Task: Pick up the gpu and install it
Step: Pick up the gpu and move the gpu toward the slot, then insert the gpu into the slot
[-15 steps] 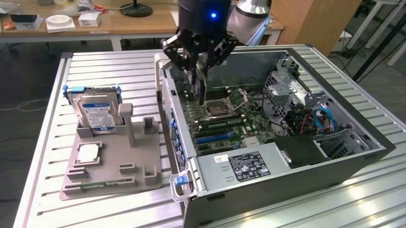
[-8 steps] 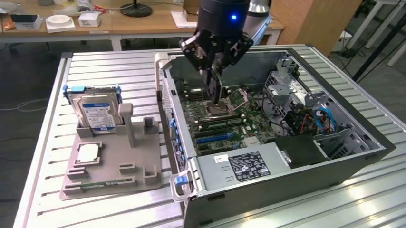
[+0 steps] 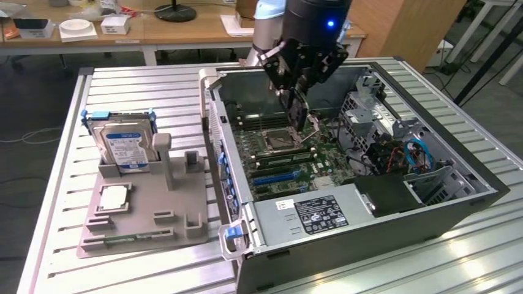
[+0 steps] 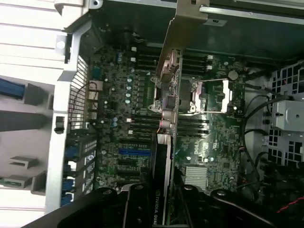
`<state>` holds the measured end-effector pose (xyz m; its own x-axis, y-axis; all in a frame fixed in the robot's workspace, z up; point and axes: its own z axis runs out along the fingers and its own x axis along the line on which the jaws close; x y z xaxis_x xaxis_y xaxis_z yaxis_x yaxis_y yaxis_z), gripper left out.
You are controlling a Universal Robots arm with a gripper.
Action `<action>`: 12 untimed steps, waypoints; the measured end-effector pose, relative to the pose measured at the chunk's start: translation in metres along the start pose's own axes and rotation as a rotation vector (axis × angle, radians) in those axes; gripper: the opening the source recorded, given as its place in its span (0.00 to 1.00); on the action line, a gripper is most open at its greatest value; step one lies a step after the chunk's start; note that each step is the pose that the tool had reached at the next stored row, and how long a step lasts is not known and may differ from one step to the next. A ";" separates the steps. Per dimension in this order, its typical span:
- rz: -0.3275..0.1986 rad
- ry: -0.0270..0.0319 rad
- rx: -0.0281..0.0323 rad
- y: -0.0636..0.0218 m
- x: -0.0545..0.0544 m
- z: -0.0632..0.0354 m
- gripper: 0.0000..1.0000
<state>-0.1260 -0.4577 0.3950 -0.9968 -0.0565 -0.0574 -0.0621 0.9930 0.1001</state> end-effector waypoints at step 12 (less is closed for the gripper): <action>-0.002 0.0002 -0.0010 -0.0017 -0.027 0.0019 0.28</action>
<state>-0.0992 -0.4577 0.3944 -0.9966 -0.0589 -0.0574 -0.0645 0.9928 0.1010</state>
